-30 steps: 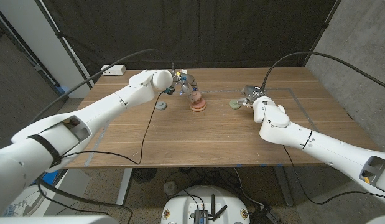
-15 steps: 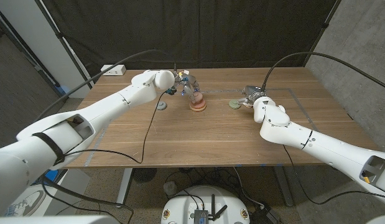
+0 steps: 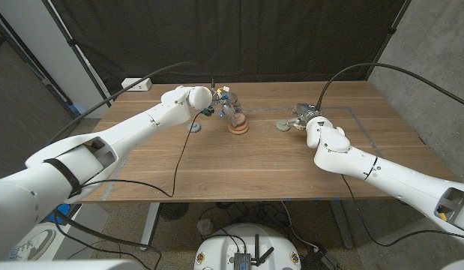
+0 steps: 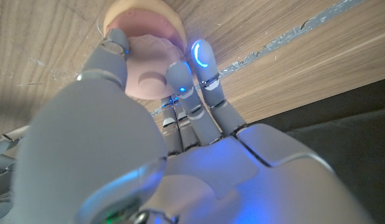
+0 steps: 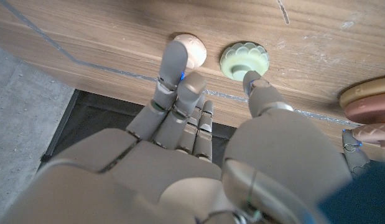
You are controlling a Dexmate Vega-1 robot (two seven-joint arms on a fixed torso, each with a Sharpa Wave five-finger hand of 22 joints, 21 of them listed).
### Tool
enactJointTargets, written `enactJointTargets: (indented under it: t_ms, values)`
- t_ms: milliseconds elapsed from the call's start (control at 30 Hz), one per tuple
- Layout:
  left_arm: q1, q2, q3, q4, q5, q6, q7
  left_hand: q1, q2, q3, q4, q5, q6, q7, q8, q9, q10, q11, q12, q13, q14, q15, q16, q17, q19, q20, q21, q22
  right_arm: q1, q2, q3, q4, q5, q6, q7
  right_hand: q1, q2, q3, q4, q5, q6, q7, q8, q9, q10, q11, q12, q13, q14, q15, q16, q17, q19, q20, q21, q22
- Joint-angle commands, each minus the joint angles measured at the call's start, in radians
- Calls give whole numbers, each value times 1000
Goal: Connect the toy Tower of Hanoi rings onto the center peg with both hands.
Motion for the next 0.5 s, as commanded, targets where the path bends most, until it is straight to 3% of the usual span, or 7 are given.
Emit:
enactJointTargets:
  t_ms: [33, 500]
  values:
    - [-9, -13, 13, 26, -4, -7, 6, 17, 30, 19, 21, 6, 6, -2, 8, 1, 98, -95, 5, 53, 12, -4, 1, 5, 9, -110, 2, 2, -3, -5, 2, -4, 9, 0, -8, -3, 1, 9, -4, 6, 6, 1, -3, 3, 11, 2, 6, 1, 6, 2, 5, 3, 11, -52, 4, 2]
    - [-9, -18, 22, 41, -4, -5, 9, 18, 29, 19, 20, 6, 6, -3, 6, 2, 100, -95, 5, 54, 15, -4, 1, 12, 10, -110, 3, 3, 5, -2, -2, 5, 14, 7, -8, -4, 2, 10, -3, 7, 6, 1, -4, 3, 13, 3, 6, 2, 7, 2, 6, 4, 11, -53, 4, 1]
